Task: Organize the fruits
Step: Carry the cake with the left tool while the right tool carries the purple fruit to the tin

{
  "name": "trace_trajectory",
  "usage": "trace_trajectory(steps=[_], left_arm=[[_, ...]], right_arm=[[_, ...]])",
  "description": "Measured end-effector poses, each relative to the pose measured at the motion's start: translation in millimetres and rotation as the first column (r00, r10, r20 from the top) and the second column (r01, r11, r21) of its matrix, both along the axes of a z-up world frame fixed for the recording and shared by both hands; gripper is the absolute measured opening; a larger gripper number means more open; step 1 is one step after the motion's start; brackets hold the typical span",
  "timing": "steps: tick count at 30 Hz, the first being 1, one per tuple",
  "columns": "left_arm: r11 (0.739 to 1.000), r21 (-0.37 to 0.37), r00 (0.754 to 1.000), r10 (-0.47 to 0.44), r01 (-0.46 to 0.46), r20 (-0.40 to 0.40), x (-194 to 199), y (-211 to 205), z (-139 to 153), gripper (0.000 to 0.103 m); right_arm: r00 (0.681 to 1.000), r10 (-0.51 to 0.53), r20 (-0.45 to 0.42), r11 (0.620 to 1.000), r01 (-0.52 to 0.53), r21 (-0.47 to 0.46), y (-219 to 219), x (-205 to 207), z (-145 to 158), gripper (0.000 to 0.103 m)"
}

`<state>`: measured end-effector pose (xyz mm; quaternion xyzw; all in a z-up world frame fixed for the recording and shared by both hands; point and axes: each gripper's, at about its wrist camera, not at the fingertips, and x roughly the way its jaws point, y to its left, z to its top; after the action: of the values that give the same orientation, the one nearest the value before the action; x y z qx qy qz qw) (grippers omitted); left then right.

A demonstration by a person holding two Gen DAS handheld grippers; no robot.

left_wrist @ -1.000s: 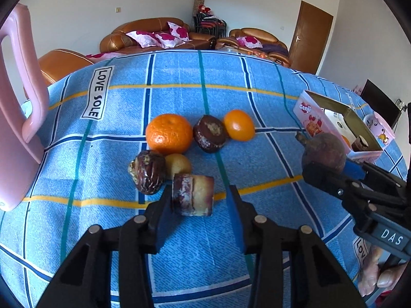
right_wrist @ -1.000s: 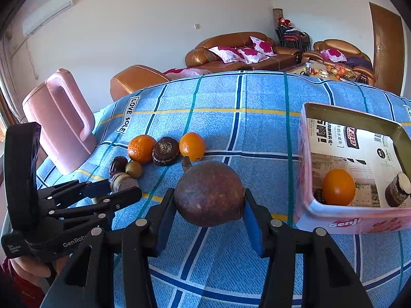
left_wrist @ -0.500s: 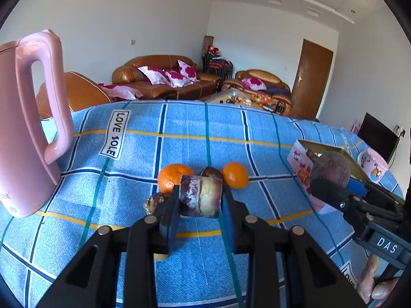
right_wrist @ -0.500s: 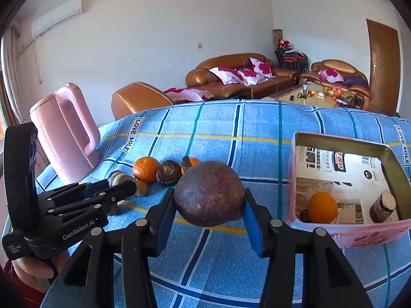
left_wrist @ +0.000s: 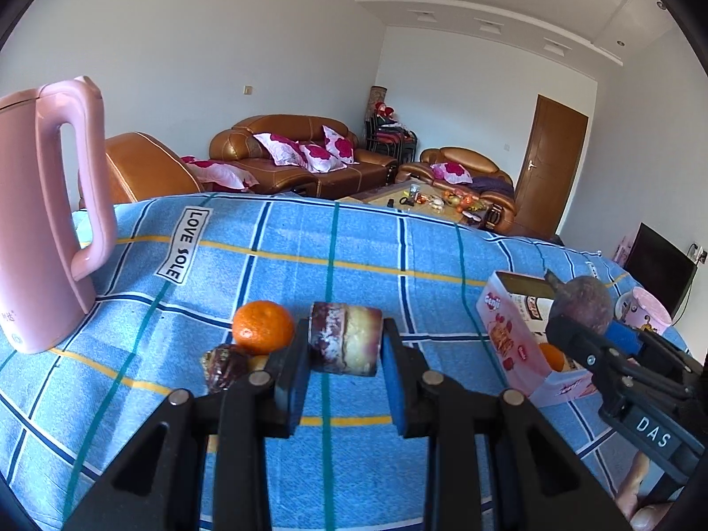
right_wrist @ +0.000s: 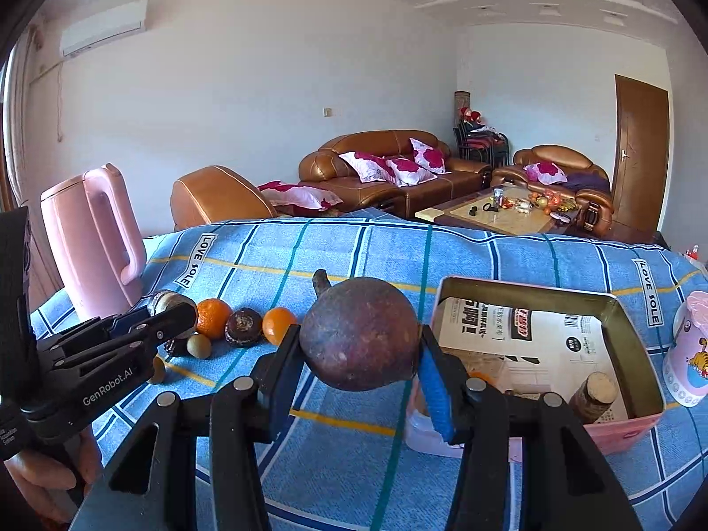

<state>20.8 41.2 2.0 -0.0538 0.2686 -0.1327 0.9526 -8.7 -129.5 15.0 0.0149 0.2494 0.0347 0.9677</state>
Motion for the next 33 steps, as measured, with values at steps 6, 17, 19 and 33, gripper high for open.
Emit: trace_trajectory(steps=[6, 17, 19, 33], left_arm=[[0.999, 0.008, 0.999, -0.034, 0.034, 0.014, -2.0, -36.8, 0.0, 0.031], [0.993, 0.009, 0.993, -0.115, 0.115, 0.021, 1.7, -101.7, 0.0, 0.031], [0.992, 0.011, 0.992, -0.128, 0.128, 0.021, 2.6, -112.5, 0.9, 0.031], [0.978, 0.047, 0.98, -0.201, 0.201, -0.009, 18.2, -192.8, -1.3, 0.031]], right_arm=[[0.998, -0.062, 0.001, 0.998, 0.062, -0.013, -33.6, -0.7, 0.1, 0.052], [0.99, -0.144, -0.003, 0.989, 0.144, -0.02, -92.2, -0.1, 0.3, 0.052], [0.988, -0.156, 0.001, 0.987, 0.156, -0.03, -100.7, -1.5, 0.6, 0.052], [0.963, -0.27, -0.028, 0.962, 0.268, -0.048, -171.9, 3.2, -4.6, 0.052]])
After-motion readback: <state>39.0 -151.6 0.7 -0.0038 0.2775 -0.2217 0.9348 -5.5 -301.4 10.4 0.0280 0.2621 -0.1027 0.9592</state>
